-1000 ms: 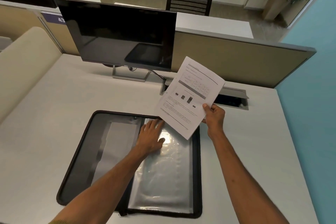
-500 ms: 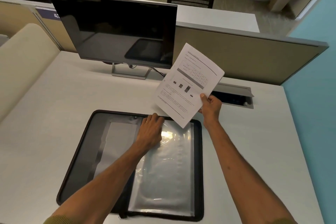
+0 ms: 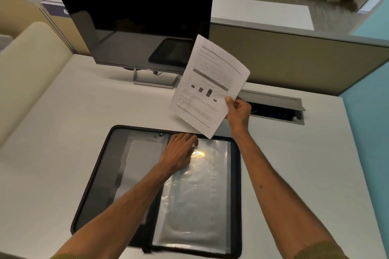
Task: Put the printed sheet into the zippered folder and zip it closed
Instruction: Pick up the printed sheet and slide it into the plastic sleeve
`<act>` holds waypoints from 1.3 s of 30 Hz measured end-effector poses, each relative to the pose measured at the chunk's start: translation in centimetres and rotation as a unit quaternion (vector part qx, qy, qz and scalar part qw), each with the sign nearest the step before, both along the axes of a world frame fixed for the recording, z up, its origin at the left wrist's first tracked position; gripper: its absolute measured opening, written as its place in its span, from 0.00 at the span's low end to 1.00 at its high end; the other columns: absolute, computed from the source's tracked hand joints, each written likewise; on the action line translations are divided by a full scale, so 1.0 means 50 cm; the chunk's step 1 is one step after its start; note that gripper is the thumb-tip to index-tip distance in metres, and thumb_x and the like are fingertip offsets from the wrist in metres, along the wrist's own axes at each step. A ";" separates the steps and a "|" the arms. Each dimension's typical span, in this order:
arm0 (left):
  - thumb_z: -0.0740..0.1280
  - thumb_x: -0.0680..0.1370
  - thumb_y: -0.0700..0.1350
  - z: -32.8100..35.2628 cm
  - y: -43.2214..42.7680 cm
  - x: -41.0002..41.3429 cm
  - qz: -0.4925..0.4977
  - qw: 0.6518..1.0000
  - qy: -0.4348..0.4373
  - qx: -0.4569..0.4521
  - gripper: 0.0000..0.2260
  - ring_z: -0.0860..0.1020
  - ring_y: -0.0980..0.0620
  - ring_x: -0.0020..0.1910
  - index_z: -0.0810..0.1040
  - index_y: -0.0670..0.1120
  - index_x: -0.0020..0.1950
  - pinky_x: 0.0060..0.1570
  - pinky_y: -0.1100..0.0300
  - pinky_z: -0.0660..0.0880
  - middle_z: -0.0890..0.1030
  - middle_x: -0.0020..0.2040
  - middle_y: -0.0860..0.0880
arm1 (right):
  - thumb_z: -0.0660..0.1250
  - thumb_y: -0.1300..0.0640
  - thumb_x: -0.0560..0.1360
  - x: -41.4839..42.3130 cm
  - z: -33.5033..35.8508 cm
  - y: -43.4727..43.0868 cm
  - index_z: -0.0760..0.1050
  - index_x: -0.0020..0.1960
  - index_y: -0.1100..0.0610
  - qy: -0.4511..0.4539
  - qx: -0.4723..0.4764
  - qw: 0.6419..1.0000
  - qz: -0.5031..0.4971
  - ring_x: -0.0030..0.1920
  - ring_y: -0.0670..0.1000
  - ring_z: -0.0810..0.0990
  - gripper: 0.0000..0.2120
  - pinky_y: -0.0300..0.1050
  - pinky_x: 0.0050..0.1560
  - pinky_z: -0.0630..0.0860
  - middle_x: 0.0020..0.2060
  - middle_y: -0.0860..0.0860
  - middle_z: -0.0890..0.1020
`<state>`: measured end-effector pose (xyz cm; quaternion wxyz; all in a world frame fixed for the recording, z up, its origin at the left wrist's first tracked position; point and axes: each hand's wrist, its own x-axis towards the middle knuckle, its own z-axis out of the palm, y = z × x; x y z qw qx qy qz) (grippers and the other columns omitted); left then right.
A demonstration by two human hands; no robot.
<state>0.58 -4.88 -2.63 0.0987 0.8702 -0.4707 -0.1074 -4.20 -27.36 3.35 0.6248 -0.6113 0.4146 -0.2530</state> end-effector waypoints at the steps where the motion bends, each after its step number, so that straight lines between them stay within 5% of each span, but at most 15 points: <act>1: 0.64 0.84 0.47 0.000 0.001 0.001 0.000 1.000 0.002 -0.002 0.08 0.77 0.50 0.63 0.74 0.56 0.62 0.70 0.53 0.69 0.80 0.62 0.56 | 0.70 0.54 0.84 0.001 -0.003 0.005 0.82 0.55 0.58 0.005 -0.004 1.000 0.009 0.52 0.55 0.89 0.07 0.62 0.54 0.87 0.53 0.57 0.88; 10: 0.66 0.84 0.46 0.000 0.000 -0.001 -0.009 1.000 0.017 -0.008 0.08 0.78 0.50 0.67 0.75 0.54 0.63 0.75 0.54 0.67 0.82 0.64 0.54 | 0.70 0.54 0.83 -0.026 -0.018 0.022 0.80 0.59 0.62 0.042 -0.006 0.999 0.033 0.50 0.54 0.88 0.12 0.63 0.56 0.86 0.55 0.57 0.88; 16: 0.65 0.84 0.50 0.000 0.002 0.007 -0.015 1.000 0.008 -0.007 0.09 0.78 0.50 0.65 0.75 0.54 0.64 0.72 0.53 0.70 0.82 0.64 0.54 | 0.70 0.55 0.83 -0.051 -0.018 0.011 0.80 0.52 0.52 0.055 -0.023 0.997 0.056 0.52 0.54 0.88 0.02 0.64 0.57 0.86 0.54 0.55 0.88; 26: 0.70 0.82 0.52 0.019 0.006 0.040 0.025 0.999 0.015 -0.018 0.13 0.75 0.50 0.68 0.76 0.54 0.65 0.71 0.51 0.71 0.80 0.68 0.54 | 0.70 0.56 0.83 -0.072 -0.022 -0.008 0.81 0.63 0.60 0.065 -0.019 0.995 0.070 0.56 0.57 0.88 0.11 0.63 0.59 0.86 0.58 0.56 0.87; 39: 0.67 0.85 0.51 0.010 0.001 0.047 0.050 0.998 0.011 -0.034 0.08 0.75 0.50 0.65 0.79 0.51 0.62 0.68 0.53 0.73 0.80 0.66 0.53 | 0.70 0.57 0.83 -0.092 -0.029 -0.033 0.80 0.61 0.55 0.062 0.005 0.994 0.094 0.48 0.45 0.88 0.07 0.49 0.46 0.88 0.50 0.44 0.87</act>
